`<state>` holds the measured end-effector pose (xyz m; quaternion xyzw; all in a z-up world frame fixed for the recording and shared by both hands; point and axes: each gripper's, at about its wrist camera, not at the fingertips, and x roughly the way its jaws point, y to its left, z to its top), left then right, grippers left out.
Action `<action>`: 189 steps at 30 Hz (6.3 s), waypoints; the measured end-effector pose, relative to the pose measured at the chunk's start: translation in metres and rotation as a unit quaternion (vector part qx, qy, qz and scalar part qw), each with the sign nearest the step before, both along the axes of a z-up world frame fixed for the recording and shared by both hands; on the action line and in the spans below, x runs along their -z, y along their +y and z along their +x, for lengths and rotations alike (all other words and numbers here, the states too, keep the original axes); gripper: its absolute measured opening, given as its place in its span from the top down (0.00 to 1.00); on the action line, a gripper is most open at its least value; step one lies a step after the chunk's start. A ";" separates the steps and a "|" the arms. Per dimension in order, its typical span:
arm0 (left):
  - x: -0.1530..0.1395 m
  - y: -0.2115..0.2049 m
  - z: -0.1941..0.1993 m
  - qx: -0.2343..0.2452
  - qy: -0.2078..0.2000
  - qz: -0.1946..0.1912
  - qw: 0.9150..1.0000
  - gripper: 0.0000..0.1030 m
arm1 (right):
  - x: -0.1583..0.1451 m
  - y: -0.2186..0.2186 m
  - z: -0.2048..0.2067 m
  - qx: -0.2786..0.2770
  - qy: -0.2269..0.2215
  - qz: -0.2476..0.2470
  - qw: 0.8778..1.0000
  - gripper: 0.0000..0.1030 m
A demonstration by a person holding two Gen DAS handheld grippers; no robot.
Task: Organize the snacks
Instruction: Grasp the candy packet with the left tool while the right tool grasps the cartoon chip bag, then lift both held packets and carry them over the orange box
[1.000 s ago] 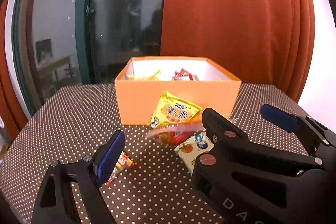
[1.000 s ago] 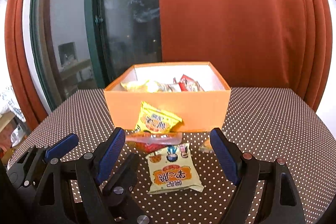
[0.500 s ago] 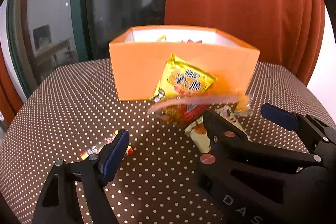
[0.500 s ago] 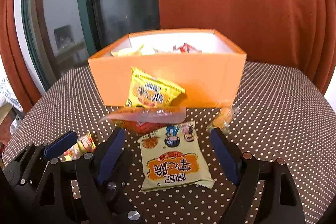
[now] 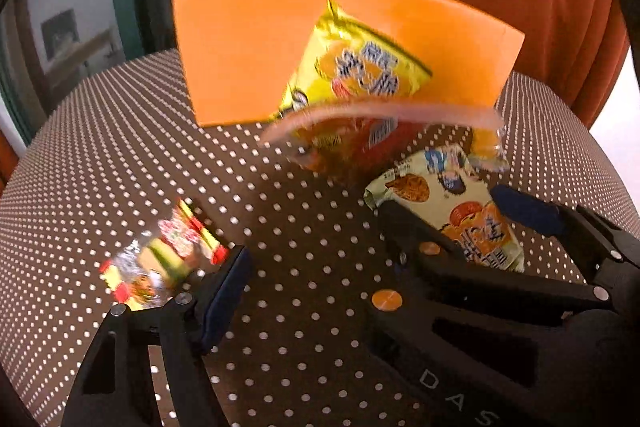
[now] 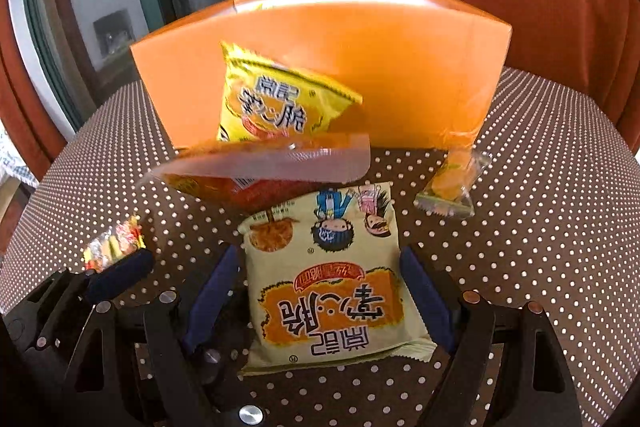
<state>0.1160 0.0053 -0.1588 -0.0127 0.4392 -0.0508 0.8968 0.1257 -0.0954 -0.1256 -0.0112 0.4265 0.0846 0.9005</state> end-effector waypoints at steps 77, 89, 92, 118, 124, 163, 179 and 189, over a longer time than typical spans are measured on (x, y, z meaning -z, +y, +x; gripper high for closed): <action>-0.016 0.046 -0.031 -0.003 -0.006 -0.016 1.000 0.69 | 0.001 0.047 -0.012 -0.017 0.007 0.016 1.000 0.21; -0.038 0.015 -0.061 0.010 -0.034 -0.019 0.999 0.69 | -0.013 0.017 -0.033 -0.010 -0.005 0.027 1.000 0.22; -0.048 0.006 -0.068 0.015 -0.046 -0.017 0.999 0.69 | -0.022 0.010 -0.038 -0.005 -0.017 0.031 0.999 0.22; -0.136 -0.035 -0.075 0.013 -0.153 -0.013 0.988 0.69 | -0.110 -0.044 -0.058 0.013 -0.122 0.056 0.991 0.22; -0.159 -0.038 -0.068 0.005 -0.182 -0.005 0.983 0.69 | -0.127 -0.048 -0.050 0.019 -0.148 0.074 0.986 0.22; -0.246 -0.032 0.060 -0.061 -0.265 0.009 0.962 0.69 | -0.199 -0.055 0.046 -0.017 -0.251 0.112 0.961 0.22; -0.199 -0.037 0.174 -0.042 -0.151 0.021 0.987 0.69 | -0.169 -0.061 0.097 0.020 -0.165 0.120 0.979 0.22; -0.161 -0.039 0.222 -0.024 -0.054 -0.008 0.998 0.69 | -0.131 -0.069 0.142 0.032 -0.094 0.122 0.987 0.22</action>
